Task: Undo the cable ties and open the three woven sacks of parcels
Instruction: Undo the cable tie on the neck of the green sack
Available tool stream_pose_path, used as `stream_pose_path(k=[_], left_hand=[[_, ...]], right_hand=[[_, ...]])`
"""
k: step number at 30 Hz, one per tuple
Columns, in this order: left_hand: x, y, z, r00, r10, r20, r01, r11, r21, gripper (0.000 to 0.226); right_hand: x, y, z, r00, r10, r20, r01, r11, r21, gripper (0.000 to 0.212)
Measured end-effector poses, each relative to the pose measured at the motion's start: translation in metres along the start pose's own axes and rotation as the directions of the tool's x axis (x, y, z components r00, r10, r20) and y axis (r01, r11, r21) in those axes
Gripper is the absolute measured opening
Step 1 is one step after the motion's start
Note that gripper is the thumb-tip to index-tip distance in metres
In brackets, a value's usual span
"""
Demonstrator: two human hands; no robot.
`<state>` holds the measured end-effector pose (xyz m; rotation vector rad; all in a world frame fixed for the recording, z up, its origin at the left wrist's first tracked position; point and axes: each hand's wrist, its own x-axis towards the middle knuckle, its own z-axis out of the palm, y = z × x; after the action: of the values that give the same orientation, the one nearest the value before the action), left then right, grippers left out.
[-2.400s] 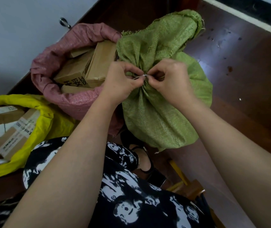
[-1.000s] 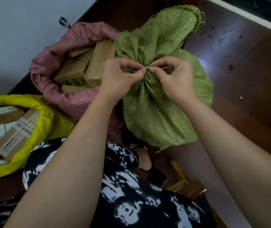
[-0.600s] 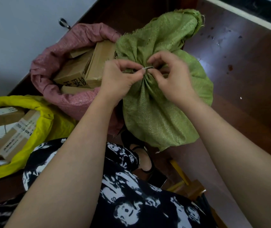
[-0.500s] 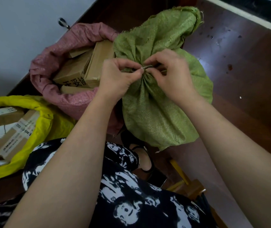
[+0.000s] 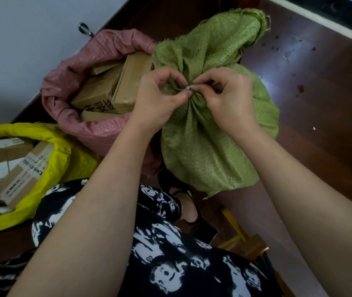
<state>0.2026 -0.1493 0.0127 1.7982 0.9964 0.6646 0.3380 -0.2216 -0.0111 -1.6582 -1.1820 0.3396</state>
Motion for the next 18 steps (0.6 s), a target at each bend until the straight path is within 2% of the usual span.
stream_pose_path(k=[7,13,18], left_hand=[[0.0003,-0.0019,0.0013,0.999,-0.042,-0.023,0.041,0.999,-0.013,0.007],[0.0014,-0.0018,0.0011,1.000,0.012,-0.010,-0.012,1.000,0.019,0.008],[0.0024,-0.0034,0.0016,1.000,0.010,-0.009,-0.010,1.000,0.008,0.015]], right_hand=[[-0.0004,-0.0010,-0.0007,0.992,0.128,0.023,-0.130,0.979,0.156,0.004],[-0.0017,0.0012,-0.0002,0.979,0.202,0.019,-0.201,0.952,0.232,0.019],[-0.0040,0.0044,-0.0002,0.971,0.238,-0.004,-0.230,0.941,0.250,0.023]])
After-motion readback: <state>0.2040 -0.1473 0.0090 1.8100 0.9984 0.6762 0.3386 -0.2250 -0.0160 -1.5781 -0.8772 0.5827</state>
